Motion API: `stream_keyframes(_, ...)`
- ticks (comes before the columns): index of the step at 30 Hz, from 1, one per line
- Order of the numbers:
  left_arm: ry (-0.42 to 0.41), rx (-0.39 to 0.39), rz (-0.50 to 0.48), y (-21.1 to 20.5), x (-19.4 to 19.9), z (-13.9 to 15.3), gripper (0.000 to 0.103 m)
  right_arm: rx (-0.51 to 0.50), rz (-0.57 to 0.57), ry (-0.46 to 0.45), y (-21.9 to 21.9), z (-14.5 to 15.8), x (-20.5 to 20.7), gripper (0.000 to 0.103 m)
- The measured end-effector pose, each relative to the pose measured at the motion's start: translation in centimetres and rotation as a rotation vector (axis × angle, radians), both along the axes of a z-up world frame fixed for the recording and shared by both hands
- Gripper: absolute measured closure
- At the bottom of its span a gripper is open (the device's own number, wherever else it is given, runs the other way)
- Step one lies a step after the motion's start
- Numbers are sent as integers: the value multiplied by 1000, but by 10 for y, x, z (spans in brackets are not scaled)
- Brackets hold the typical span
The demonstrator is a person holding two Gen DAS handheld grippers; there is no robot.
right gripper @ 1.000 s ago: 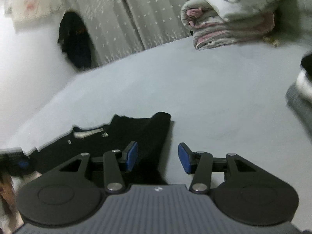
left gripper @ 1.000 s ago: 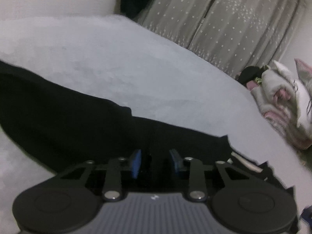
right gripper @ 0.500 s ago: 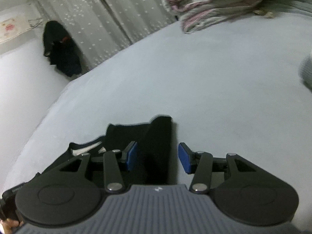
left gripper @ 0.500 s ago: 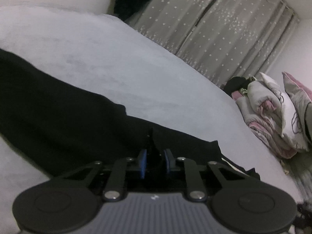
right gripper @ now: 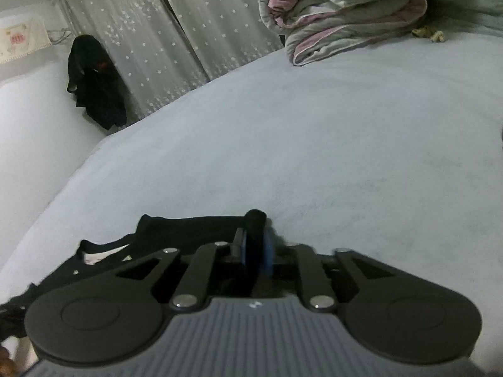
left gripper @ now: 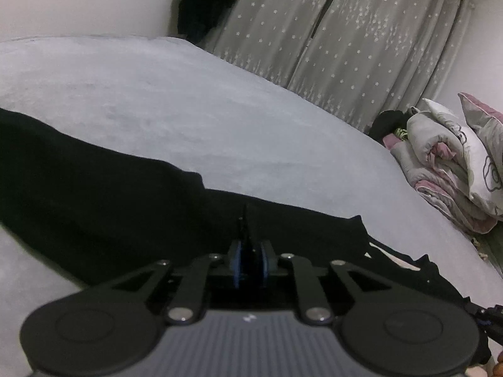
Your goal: Fold clothes
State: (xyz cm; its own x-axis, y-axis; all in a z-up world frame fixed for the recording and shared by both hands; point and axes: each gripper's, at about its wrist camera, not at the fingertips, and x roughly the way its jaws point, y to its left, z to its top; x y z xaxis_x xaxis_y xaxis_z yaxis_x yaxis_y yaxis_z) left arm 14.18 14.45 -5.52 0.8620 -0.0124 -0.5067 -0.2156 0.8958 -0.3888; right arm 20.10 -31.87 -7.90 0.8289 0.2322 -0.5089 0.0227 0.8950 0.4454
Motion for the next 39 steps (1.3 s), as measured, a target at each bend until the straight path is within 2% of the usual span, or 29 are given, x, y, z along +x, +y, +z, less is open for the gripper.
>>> stream_keyframes(2, -20, 5, 1, 1, -4, 4, 74, -4, 23, 21, -4, 8, -7, 39)
stream_keyframes(3, -36, 12, -3, -1, -7, 7, 73, -37, 55, 23, -2, 13, -12, 35)
stream_keyframes(7, -76, 27, -47, -8, -11, 12, 73, -169, 180, 29, 5, 34, -29, 35)
stream_keyframes(9, -92, 31, -74, -12, -12, 13, 73, -183, 197, 33, 5, 39, -36, 36)
stream_keyframes(11, -41, 62, -92, -17, -8, 10, 74, -182, 232, 41, 8, 38, -38, 54)
stream_keyframes(12, -8, 81, -96, -19, -5, 8, 74, -194, 262, 47, 11, 35, -37, 57)
stream_keyframes(14, 17, 88, -105, -17, -4, 6, 76, -258, 317, 102, 17, 22, -34, 78)
stream_keyframes(16, 33, 86, -113, -14, -5, 7, 76, -318, 347, 129, 21, 16, -34, 78)
stream_keyframes(19, 33, 64, -122, -7, -9, 11, 76, -410, 352, 125, 29, 26, -42, 74)
stream_keyframes(23, -25, 59, -105, -7, -15, 16, 75, -530, 316, 63, 50, 46, -54, 64)
stream_keyframes(27, -102, 69, -138, -15, -20, 20, 74, -491, 381, -45, 82, 53, -52, 63)
stream_keyframes(32, -186, 89, -199, -28, -24, 24, 68, -433, 484, -88, 127, 32, -37, 63)
stream_keyframes(34, -181, 89, -216, -30, -23, 23, 62, -432, 514, -66, 141, 26, -32, 63)
stream_keyframes(36, -113, 95, -208, -29, -15, 17, 60, -470, 537, -42, 150, 19, -31, 63)
stream_keyframes(38, -11, 102, -164, -25, -4, 9, 61, -506, 558, -23, 155, 15, -33, 61)
stream_keyframes(39, 4, 84, -146, -21, -3, 8, 68, -516, 562, -18, 154, 16, -35, 60)
